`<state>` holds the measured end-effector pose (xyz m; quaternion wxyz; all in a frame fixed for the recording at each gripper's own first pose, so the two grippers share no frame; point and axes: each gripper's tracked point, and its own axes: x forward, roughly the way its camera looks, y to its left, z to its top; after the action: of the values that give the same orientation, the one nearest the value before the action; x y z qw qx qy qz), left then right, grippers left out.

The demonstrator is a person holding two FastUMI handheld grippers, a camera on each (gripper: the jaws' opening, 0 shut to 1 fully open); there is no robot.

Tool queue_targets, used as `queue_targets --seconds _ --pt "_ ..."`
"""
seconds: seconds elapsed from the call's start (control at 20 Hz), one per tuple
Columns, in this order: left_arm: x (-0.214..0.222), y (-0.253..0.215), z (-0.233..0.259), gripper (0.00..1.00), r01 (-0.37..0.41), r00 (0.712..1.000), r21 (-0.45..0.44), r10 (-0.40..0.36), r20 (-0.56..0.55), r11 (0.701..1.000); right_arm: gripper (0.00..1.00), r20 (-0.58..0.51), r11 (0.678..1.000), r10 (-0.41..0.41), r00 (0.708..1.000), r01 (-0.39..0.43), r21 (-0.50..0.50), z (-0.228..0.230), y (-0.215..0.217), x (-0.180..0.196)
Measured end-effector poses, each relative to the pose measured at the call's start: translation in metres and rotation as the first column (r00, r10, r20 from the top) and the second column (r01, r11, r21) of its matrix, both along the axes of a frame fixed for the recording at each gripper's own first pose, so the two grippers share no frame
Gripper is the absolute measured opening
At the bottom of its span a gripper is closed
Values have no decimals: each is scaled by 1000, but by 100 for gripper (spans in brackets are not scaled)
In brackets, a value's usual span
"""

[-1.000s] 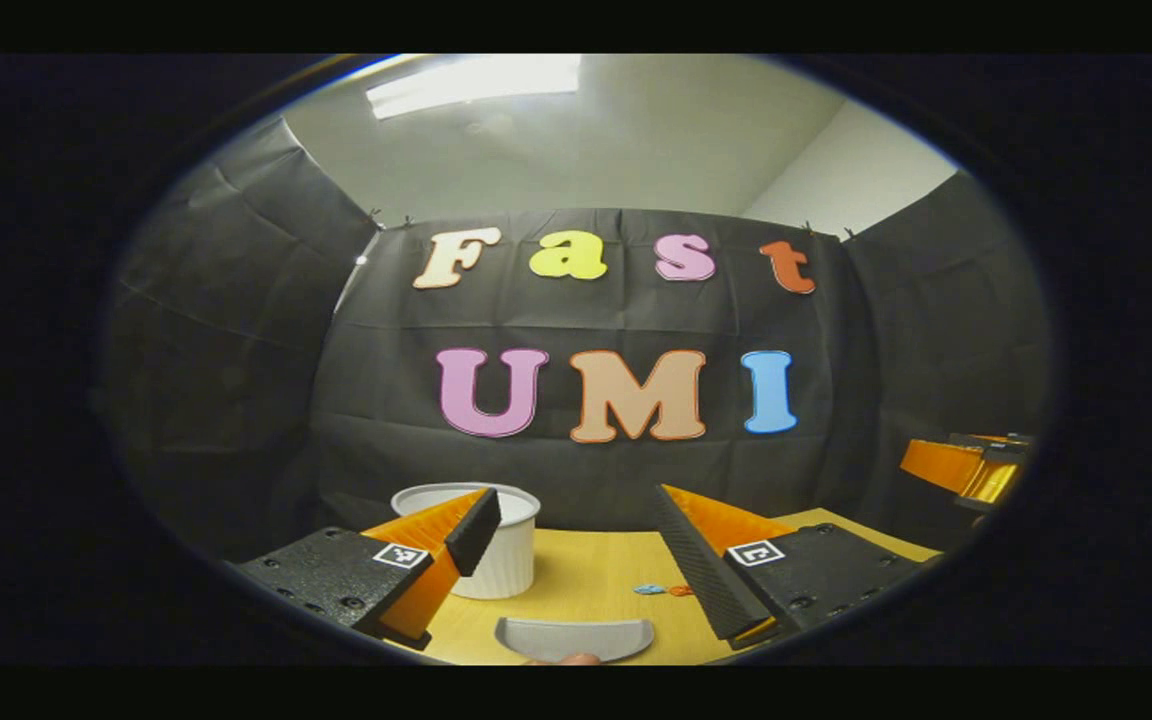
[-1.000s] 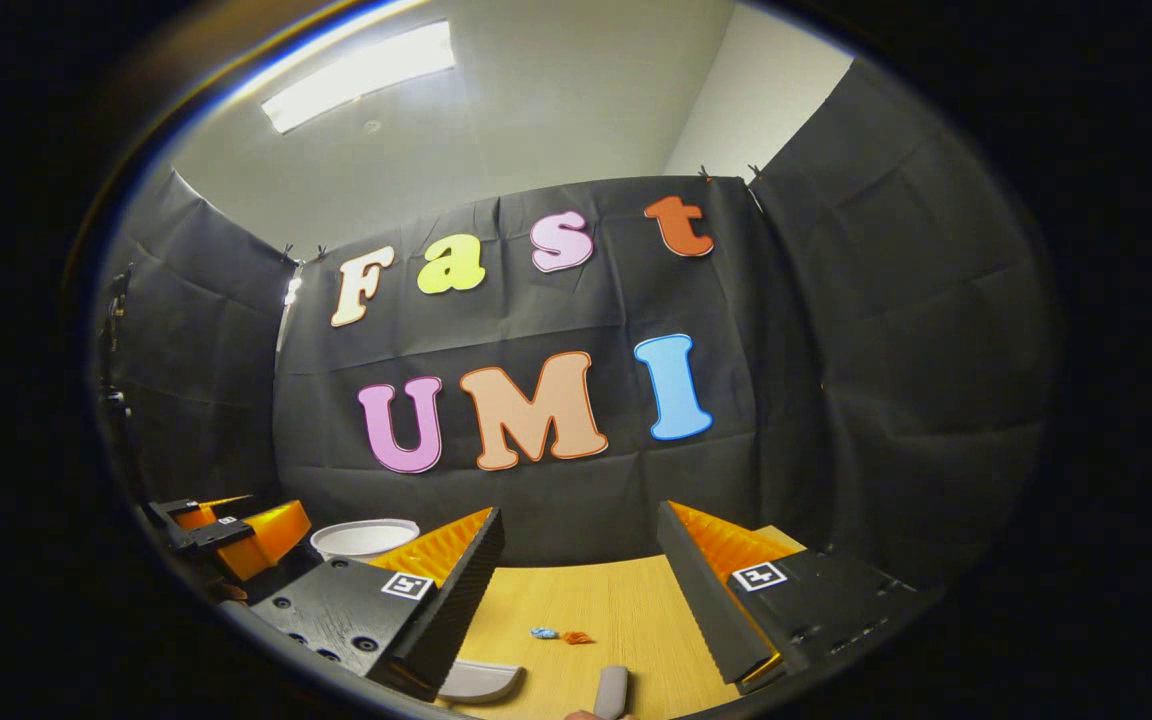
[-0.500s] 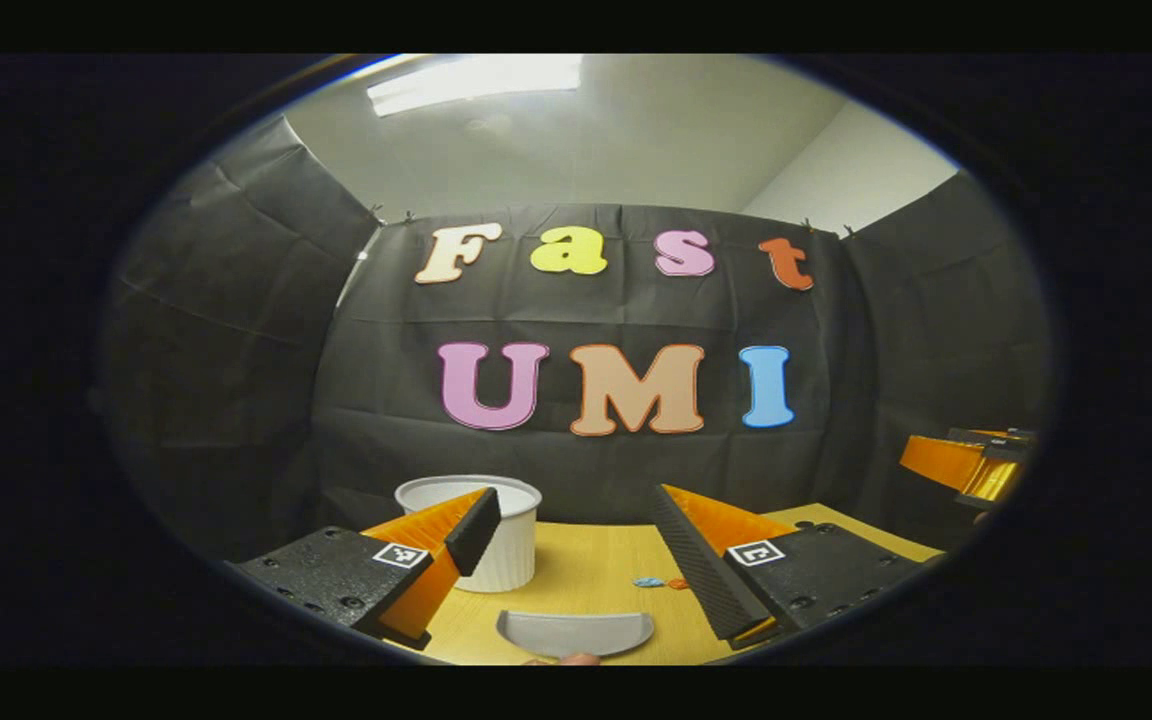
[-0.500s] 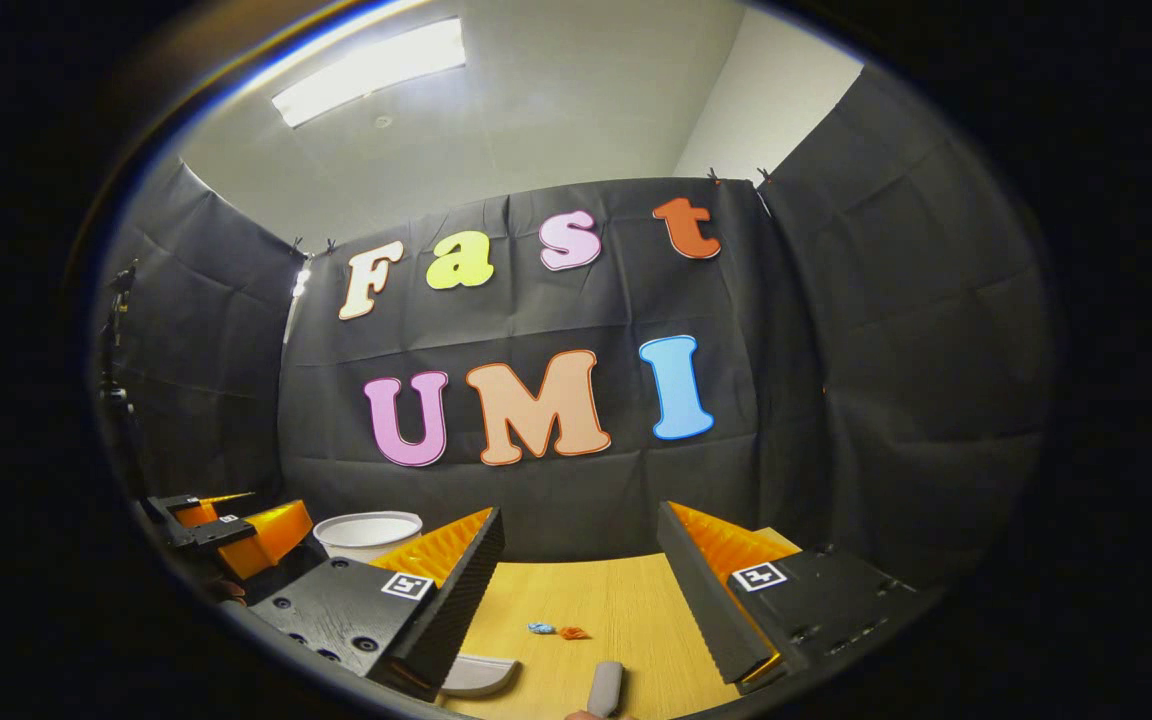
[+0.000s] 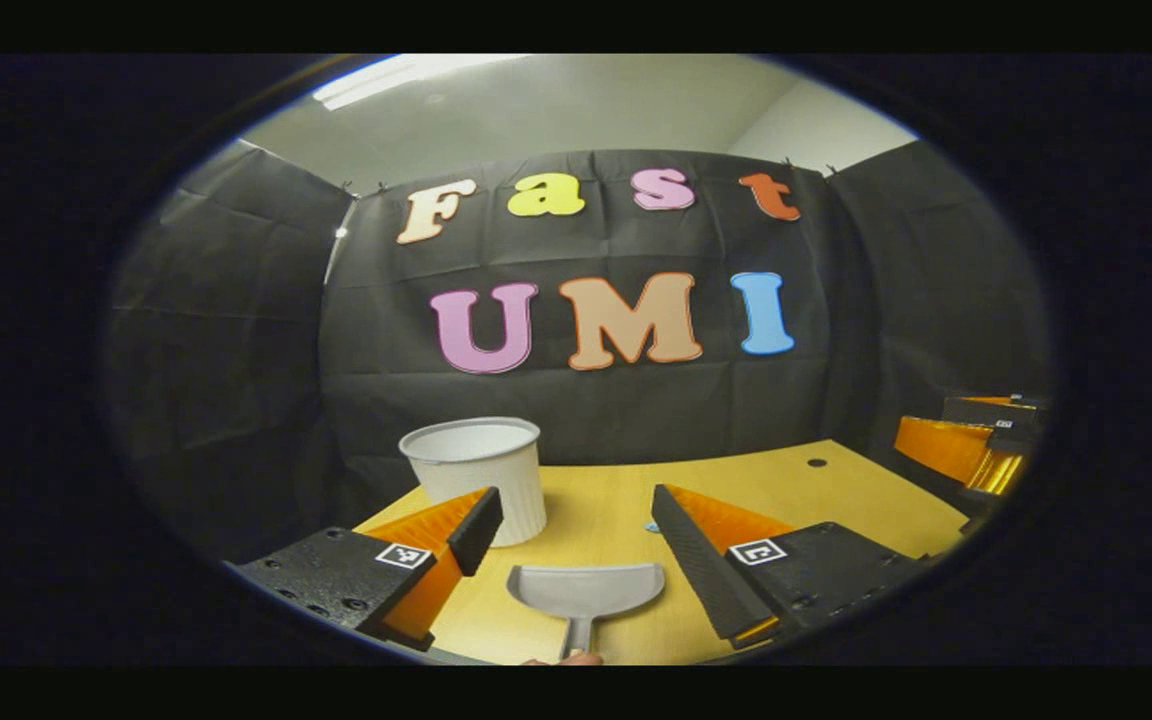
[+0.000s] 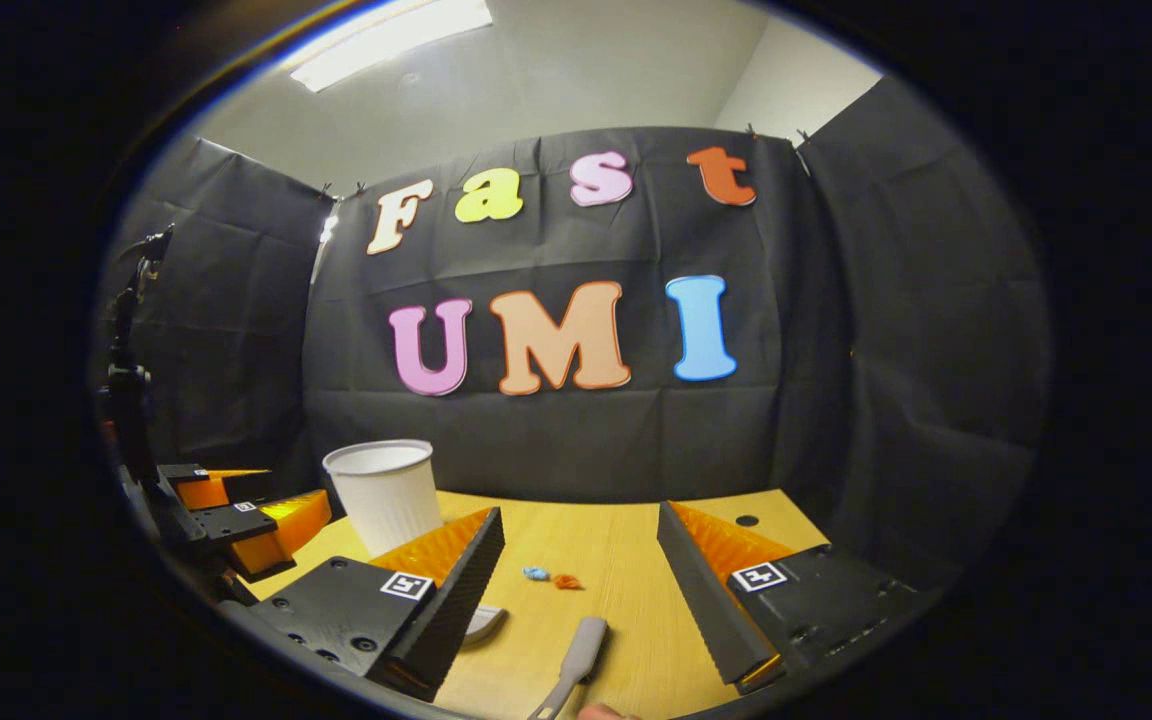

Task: Pick up the small broom and dustpan from the desktop, sweep the trash into the dustpan with the broom, and then empty the trash into the garbage bin.

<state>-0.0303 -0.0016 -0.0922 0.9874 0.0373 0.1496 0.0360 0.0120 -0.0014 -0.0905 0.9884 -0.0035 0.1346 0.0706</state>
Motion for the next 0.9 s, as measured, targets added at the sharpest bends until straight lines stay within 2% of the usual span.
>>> queue_targets --seconds 0.1,0.15,0.2,0.3,0.5,0.55,0.6,0.9 --pt "-5 0 -28 91 -6 998 -1 6 -60 1000 92 -68 1000 16 998 -16 -2 -31 -1 1" --pt "-6 0 -42 87 -1 996 -2 1 -85 1000 92 -97 1000 7 995 -9 -14 -46 -6 2" --pt "-8 0 -56 91 4 994 1 -4 -112 1000 92 -135 1000 -7 991 4 -24 -65 -10 4" --pt "-11 2 -87 91 16 982 2 -15 -188 1000 92 -232 999 -34 972 26 -36 -104 -15 2" --pt "-26 8 -146 92 8 940 -36 -20 -341 999 93 -420 997 -52 906 20 -81 -180 -10 -7" --pt "-30 9 -161 96 8 928 -36 -21 -371 999 92 -452 995 -56 890 15 -94 -193 -8 -10" --pt "-34 12 -173 92 6 913 -26 -16 -407 1000 92 -483 994 -61 874 9 -109 -205 -7 -13" --pt "-61 17 -231 93 1 819 -30 -18 -574 1000 93 -618 985 -82 782 -30 -169 -264 -8 -39"
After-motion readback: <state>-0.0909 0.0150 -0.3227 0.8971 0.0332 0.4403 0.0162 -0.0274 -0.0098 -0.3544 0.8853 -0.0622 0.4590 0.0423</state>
